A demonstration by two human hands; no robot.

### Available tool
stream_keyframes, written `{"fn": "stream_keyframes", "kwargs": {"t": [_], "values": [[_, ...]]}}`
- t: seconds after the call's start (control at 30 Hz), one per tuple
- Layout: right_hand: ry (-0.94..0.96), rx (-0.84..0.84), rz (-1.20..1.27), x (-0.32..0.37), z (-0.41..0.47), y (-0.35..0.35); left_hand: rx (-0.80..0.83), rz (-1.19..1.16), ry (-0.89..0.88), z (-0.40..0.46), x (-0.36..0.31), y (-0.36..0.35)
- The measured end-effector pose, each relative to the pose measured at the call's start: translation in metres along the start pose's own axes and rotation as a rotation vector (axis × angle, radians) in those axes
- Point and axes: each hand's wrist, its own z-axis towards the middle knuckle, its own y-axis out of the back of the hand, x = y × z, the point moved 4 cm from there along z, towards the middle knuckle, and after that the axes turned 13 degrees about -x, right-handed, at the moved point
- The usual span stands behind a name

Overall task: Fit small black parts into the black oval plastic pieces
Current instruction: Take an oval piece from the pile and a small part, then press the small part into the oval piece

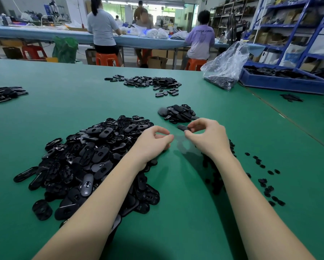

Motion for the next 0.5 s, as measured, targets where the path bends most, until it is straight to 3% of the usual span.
{"fn": "stream_keyframes", "kwargs": {"t": [0.13, 0.5], "values": [[-0.096, -0.128, -0.115, -0.012, 0.026, -0.002, 0.026, 0.174, -0.07, -0.001, 0.001, -0.001], [-0.322, -0.096, -0.234, -0.04, 0.087, -0.034, 0.035, 0.355, -0.156, 0.0, 0.0, -0.002]]}}
